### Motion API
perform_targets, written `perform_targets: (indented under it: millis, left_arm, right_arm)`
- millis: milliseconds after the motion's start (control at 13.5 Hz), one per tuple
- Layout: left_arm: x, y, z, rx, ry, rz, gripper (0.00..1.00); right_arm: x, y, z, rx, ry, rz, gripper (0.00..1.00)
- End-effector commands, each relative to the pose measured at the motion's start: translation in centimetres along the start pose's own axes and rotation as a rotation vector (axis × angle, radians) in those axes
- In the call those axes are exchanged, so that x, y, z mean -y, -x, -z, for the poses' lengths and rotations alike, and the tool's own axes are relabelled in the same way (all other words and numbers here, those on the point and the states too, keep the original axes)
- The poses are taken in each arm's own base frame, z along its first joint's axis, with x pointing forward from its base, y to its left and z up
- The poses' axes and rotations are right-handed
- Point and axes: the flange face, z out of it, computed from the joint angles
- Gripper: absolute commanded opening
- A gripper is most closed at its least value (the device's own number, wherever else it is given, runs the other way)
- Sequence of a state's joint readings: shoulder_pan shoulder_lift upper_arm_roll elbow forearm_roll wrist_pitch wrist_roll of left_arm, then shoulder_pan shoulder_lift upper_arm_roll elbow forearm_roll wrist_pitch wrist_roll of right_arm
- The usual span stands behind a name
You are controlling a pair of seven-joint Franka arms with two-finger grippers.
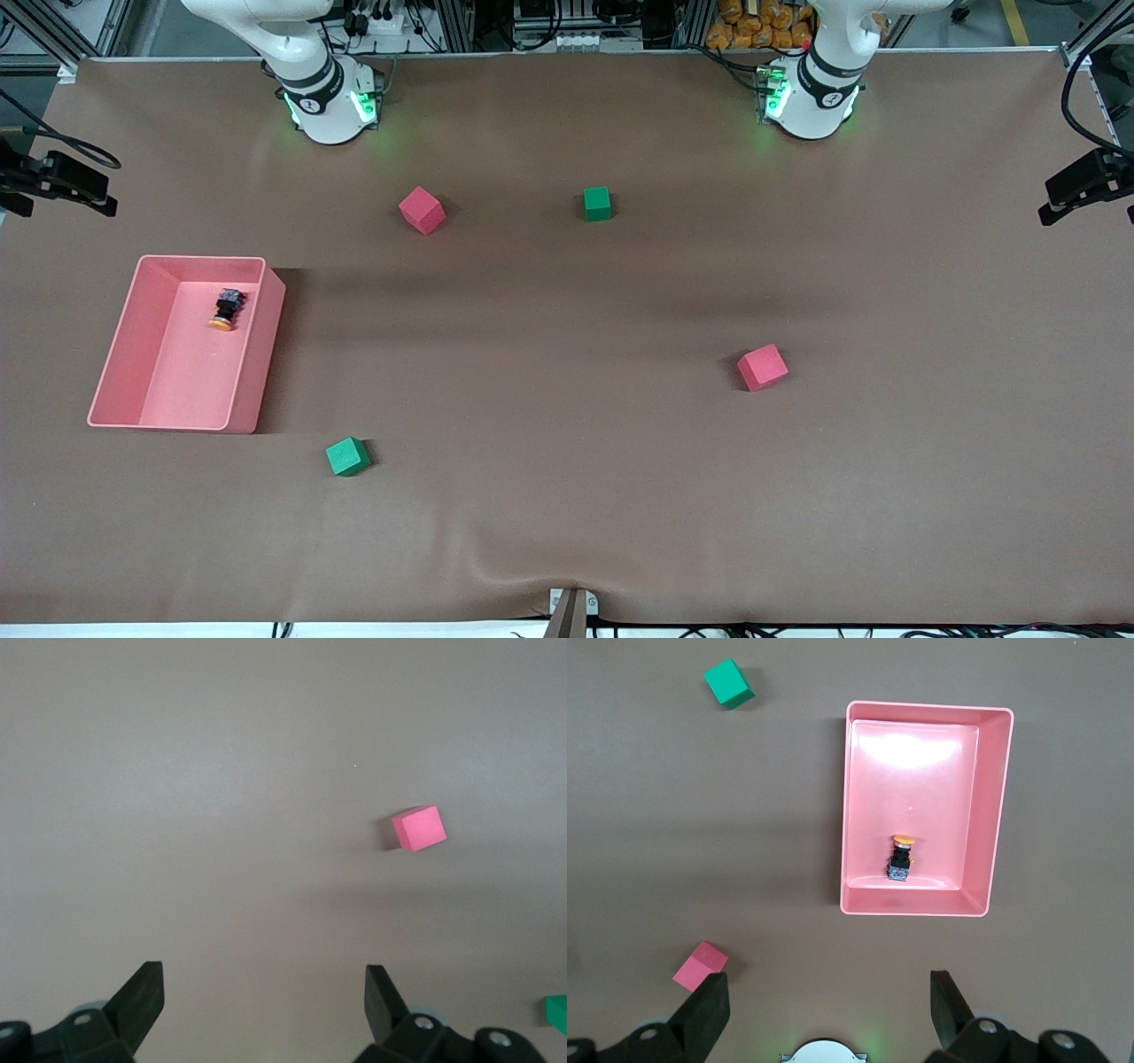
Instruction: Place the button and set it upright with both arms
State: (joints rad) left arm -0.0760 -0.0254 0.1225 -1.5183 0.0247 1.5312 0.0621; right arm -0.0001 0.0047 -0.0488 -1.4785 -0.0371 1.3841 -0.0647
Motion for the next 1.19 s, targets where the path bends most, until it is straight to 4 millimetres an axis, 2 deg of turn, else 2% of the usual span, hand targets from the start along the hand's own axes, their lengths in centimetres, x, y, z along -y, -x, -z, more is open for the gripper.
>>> perform_targets:
  millis: [0,296,370,519,667,741,815,963,1111]
  left_arm:
    - [0.2,0.1,0.5,0.001,0.005,-0.017,1.0]
    - [-0.1,0.1,0.4,0.003,0.003,-0.02,1.0]
    - [-0.2,0.0,0.3,0.004,0.003,-0.023,1.0]
    - [-0.1,0.0,0.1,0.009,0.005,-0.018,1.0]
    - [0.1,0.0,0.2,0.007,0.005,-0.017,1.0]
    - [0.2,0.0,0.2,0.007,0.003,-0.017,1.0]
    - [0.2,0.0,0.1,0.009,0.005,-0.017,1.0]
    - [0.2,0.0,0.1,0.01,0.005,-0.017,1.0]
    - [0.3,0.0,0.1,0.01,0.005,-0.015,1.0]
  right_arm:
    - [0.1,0.7,0.4,-0.022,0.011,-0.016,1.0]
    - [0.0,0.6,0.4,-0.016,0.006,-0.018,1.0]
    - [-0.8,0.6,0.2,-0.01,-0.004,-0.032,1.0]
    - [-3.7,0.3,-1.0,0.031,-0.048,-0.078,1.0]
    - [-5.0,-0.5,-2.7,0.063,-0.091,-0.092,1.0]
    - [-5.2,-1.0,-4.3,0.099,-0.089,-0.095,1.0]
    - [-6.3,-1.4,-6.1,0.121,-0.086,-0.105,1.0]
    - [-8.3,-2.1,-9.4,0.099,-0.083,-0.093,1.0]
    - [-9.4,-2.5,-12.4,0.094,-0.084,-0.101,1.0]
